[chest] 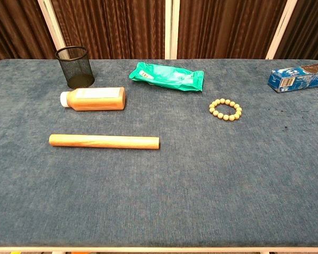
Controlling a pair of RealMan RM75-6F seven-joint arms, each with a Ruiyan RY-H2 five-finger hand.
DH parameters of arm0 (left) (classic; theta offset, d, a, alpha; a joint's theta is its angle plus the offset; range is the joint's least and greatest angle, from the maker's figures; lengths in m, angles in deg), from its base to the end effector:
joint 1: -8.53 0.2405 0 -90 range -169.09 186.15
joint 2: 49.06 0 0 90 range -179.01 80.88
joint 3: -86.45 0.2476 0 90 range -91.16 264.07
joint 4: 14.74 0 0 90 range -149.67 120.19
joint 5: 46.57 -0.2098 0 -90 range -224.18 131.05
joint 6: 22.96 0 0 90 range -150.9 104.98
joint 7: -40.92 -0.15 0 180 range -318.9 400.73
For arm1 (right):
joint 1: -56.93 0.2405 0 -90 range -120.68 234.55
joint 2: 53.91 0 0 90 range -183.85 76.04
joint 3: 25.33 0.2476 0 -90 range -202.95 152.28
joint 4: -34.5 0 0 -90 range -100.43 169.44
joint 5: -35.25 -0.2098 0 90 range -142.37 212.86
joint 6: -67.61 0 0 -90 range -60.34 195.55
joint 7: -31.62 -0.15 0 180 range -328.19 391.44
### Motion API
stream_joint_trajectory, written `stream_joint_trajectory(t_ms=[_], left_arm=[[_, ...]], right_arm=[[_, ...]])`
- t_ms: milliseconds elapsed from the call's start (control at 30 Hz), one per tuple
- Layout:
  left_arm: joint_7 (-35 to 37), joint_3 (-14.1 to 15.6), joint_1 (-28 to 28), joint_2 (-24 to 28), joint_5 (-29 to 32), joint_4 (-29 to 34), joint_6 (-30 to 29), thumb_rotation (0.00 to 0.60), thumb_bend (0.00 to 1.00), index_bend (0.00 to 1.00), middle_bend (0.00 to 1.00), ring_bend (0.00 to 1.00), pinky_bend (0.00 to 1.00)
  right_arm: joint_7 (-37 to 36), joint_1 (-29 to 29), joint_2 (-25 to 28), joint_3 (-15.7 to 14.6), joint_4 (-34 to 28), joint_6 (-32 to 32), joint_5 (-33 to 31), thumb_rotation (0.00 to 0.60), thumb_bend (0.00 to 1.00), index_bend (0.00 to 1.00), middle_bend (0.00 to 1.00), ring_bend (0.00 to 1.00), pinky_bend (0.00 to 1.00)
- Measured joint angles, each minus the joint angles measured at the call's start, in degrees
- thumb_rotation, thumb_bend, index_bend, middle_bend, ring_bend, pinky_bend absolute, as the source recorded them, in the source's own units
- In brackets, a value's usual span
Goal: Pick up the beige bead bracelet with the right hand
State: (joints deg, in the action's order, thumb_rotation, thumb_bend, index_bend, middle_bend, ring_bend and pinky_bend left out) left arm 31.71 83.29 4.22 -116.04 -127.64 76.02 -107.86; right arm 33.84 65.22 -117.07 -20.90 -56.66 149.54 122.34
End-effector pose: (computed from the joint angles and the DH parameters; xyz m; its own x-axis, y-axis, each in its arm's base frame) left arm -0.3176 0.1841 0.1474 0.5108 0.0187 0.8595 0.8559 0.0829 -0.5105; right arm -0.2950 -0.2105 0.1583 0.4654 0.0019 0.8851 -0.8821 -0.0815 0.4640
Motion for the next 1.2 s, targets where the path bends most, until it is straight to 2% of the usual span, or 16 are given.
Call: stream_joint_trajectory(t_ms=[300, 400, 500, 567, 667, 767, 900, 933, 1200], left_arm=[[-0.30, 0.06, 0.18, -0.09, -0.45, -0.11, -0.53, 0.600, 0.04, 0.22, 0.21, 0.12, 0.06], [-0.34, -0.10, 0.30, -0.11, -0.48, 0.04, -0.98, 0.600, 0.04, 0.22, 0.21, 0.12, 0.06], [-0.35, -0.28, 0.28, -0.23, -0.46, 0.11, -1.06, 0.600, 0.04, 0.22, 0.21, 0.12, 0.06], [-0.37, -0.24, 0.23, -0.22, -0.55, 0.20, -0.95, 0.600, 0.04, 0.22, 0.21, 0.12, 0.06], [-0.29, -0.12, 0.23, -0.18, -0.77, 0.21, -0.91, 0.600, 0.04, 0.22, 0.21, 0.12, 0.06], [-0.24, -0.02, 0.38, -0.09, -0.77, 0.27, -0.96, 0.600, 0.04, 0.24, 0.21, 0.12, 0.06], [-0.10, -0.08, 0.52, -0.13, -0.37, 0.21, -0.94, 0.600, 0.04, 0.24, 0.21, 0.12, 0.06], [-0.08, -0.10, 0.53, -0.14, -0.25, 0.20, -0.87, 0.600, 0.04, 0.24, 0.21, 0.12, 0.06], [0.80, -0.26, 0.47, -0.07, 0.35, -0.25, -0.19, 0.600, 0.04, 0.24, 0.21, 0.12, 0.06]], right_arm=[[-0.50, 0.28, 0.02, -0.13, 0.23, -0.53, -0.11, 0.410, 0.19, 0.00, 0.16, 0.00, 0.07], [-1.35, 0.99, -0.12, 0.09, 0.28, -1.55, -0.26, 0.440, 0.20, 0.00, 0.16, 0.00, 0.07], [-2.35, 2.90, -0.41, 0.63, 0.54, -4.31, -0.45, 0.471, 0.26, 0.00, 0.18, 0.00, 0.09], [-3.07, 4.87, -0.85, 1.16, 1.03, -6.90, -0.56, 0.501, 0.31, 0.04, 0.22, 0.00, 0.11], [-4.28, 9.25, -2.29, 2.35, 2.55, -12.69, -1.10, 0.544, 0.31, 0.14, 0.27, 0.00, 0.11], [-5.08, 14.76, -5.11, 3.71, 5.39, -19.80, -2.08, 0.561, 0.30, 0.24, 0.33, 0.02, 0.13], [-4.86, 23.21, -12.06, 5.21, 12.40, -28.96, -3.59, 0.562, 0.11, 0.31, 0.36, 0.03, 0.14], [-4.55, 24.68, -13.84, 5.39, 14.25, -30.07, -3.77, 0.563, 0.10, 0.33, 0.37, 0.04, 0.15], [-1.16, 31.77, -28.99, 4.82, 30.55, -34.67, -3.84, 0.564, 0.11, 0.36, 0.37, 0.05, 0.17]])
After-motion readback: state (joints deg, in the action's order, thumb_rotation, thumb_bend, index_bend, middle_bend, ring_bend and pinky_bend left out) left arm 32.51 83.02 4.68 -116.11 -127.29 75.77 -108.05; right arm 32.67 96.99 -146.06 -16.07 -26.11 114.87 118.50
